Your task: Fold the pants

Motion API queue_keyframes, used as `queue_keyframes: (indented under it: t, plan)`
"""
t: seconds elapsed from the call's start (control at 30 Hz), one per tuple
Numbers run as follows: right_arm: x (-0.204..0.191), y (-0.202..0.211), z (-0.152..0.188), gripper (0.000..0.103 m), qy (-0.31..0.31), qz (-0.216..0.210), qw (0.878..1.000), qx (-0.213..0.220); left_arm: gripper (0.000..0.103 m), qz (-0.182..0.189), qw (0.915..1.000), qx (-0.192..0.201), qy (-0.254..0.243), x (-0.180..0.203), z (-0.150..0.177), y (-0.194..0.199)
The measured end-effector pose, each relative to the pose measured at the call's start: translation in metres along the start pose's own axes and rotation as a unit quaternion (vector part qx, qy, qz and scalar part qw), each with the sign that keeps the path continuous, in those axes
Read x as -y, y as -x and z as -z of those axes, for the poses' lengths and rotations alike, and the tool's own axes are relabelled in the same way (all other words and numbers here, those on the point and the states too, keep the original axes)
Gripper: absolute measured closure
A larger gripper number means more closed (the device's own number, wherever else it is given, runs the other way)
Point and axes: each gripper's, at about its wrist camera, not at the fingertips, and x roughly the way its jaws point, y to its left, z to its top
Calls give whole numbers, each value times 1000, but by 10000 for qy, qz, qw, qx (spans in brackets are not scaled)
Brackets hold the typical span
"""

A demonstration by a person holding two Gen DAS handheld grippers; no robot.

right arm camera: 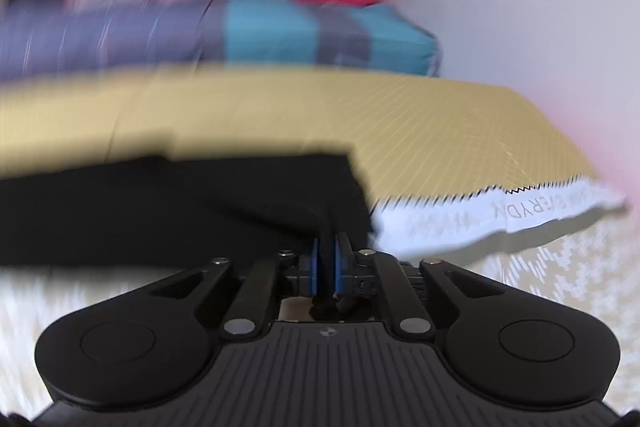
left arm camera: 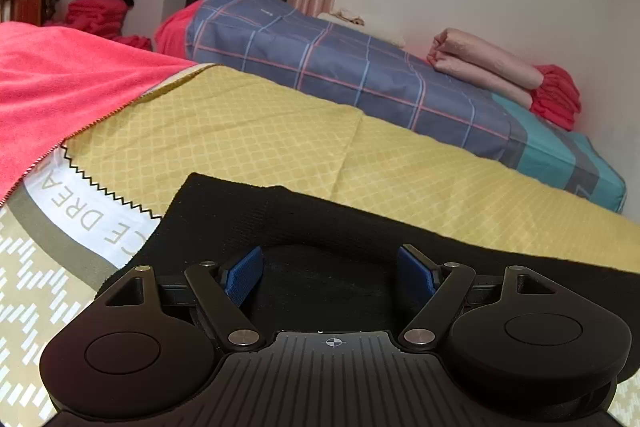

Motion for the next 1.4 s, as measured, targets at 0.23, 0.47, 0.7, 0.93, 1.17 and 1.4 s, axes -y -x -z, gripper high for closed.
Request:
queue_keyframes:
  t: [0.23, 0.47, 0.7, 0.93, 1.17, 1.4]
  plan:
    - [75, -29, -36, 19, -2295, 944, 9685, -190, 0, 25, 9999, 118, -62, 0, 0, 2]
    - [-54, 2, -27, 18, -790, -328, 9963, -7, 0, -386, 9962, 784, 30, -13, -11, 30]
    - [-315, 41, -4, 21, 2002, -3086, 9299, 57, 0, -1232, 9846, 1085, 596, -64, -26, 52]
    - [-511, 44, 29, 30, 3065, -4024, 8626, 44, 0, -1583, 9775, 985, 989, -89, -28, 52]
    - [-564, 52, 44, 93, 3471, -3850, 8532, 581, 0, -1460, 9805, 991, 860, -82, -28, 53]
    - [-572, 24, 37, 63, 3167, -3837, 8674, -27, 0, -1138, 9906, 697, 287, -60, -23, 32]
